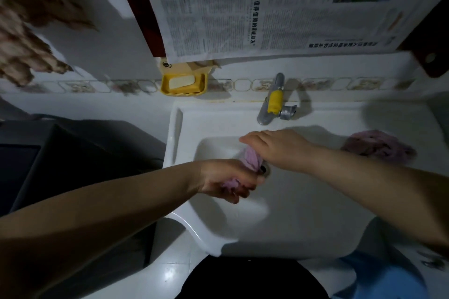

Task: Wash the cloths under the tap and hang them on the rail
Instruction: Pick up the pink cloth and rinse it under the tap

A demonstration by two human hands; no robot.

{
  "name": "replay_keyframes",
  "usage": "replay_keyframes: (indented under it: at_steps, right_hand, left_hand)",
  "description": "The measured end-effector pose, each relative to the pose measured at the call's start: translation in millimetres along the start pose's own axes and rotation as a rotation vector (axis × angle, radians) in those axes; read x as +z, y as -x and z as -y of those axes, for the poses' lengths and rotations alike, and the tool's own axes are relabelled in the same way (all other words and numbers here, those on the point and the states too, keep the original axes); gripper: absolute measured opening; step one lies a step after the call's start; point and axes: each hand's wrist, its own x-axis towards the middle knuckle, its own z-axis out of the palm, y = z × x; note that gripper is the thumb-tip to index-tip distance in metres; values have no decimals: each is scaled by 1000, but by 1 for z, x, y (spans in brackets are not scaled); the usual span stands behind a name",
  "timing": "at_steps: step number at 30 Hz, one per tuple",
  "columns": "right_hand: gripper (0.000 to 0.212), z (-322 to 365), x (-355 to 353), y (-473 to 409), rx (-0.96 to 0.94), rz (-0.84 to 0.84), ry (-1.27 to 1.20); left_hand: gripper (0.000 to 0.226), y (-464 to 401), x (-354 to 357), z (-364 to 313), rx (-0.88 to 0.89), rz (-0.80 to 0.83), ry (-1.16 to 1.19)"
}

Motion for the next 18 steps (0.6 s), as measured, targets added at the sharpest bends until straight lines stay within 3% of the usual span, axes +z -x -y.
replay_keyframes:
  at_steps: [2, 5, 7, 9, 11, 13, 15, 18]
  right_hand:
    - [69, 9, 3, -5, 77, 169, 48]
    - [46, 19, 5, -15, 261, 186, 155]
    - [28, 21, 1, -19, 383, 297, 27]
    - [23, 21, 3, -21, 545, 401, -191]
    - [32, 23, 10, -24, 667, 428, -469]
    - [37, 27, 16, -24, 793, 384, -732]
    - [21, 31, 13, -23, 982, 241, -1095]
    - [20, 44, 5, -19, 1137, 151, -1558]
  left_hand:
    - [28, -8, 3, -2, -86, -269, -261]
    - [50, -21, 0, -4, 17, -689, -654]
    - [61, -25, -5, -4, 181, -795, -911]
    - [51, -24, -11, -6, 320, -866, -1254]
    - [46, -23, -19, -14, 376, -875, -1644]
    - [40, -20, -25, -32, 363, -768, -1896]
    - [35, -15, -30, -53, 361, -655, -2037]
    - [45, -7, -36, -72, 616, -607, -2260]
